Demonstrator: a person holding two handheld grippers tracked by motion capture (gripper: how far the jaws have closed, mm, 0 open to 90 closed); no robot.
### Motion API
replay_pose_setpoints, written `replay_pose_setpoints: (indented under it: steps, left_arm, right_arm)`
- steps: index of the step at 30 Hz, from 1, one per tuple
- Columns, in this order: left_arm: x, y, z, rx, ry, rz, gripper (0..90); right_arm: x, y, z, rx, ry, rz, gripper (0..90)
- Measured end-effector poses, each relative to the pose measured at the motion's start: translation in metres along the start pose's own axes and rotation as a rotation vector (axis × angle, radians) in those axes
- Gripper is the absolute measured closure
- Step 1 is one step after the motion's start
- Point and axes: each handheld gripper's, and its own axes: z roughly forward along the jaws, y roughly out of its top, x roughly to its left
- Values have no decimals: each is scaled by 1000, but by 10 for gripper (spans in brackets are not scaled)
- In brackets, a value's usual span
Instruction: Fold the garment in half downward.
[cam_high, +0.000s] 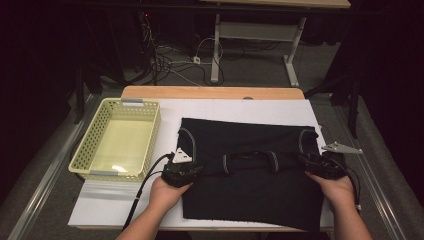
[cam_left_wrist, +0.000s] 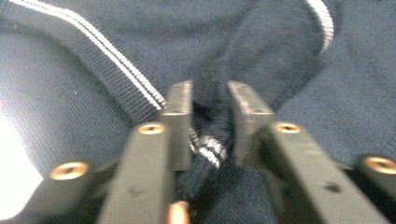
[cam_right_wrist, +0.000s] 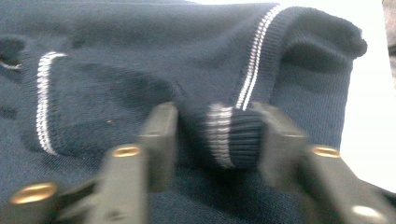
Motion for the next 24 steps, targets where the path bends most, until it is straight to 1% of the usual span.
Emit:
replay_pose_setpoints:
  steps: [1,2,3,5,7,8,10,14,17,20,24]
  left_arm:
    - [-1,0,1,4,-4,4,777]
    - [-2,0,1,9,6,18,794]
    - [-3,0,1,1,5,31,805]
    - [-3,1,-2,-13,7,22,813]
    - [-3,2,-9,-44,4,15,813]
    - [-3,2,-13,-58,2,22,813]
    - [-6,3,-21,-78,2,42,812]
    - [-13,0,-37,-108,-8,79,810]
    - [-18,-4,-46,-108,-23,102,809]
    - [-23,-10,-54,-99,-33,122,808]
    - [-34,-21,-59,-71,-58,155,808]
  right_arm:
    - [2,0,-1,-6,-4,-14,619]
    - [3,0,-1,-3,0,-15,677]
    - [5,-1,-2,4,7,-25,728]
    - [9,-2,-4,8,-10,-61,768]
    - [14,-4,-8,7,-24,-84,779]
    - [16,-5,-11,2,-30,-93,780]
    - [19,-6,-19,-25,-26,-96,780]
    - [27,-11,-42,-80,-21,-108,778]
    - [33,-22,-59,-109,-20,-113,778]
    - [39,-36,-73,-126,-10,-113,778]
    - [48,-53,-89,-137,-6,-124,776]
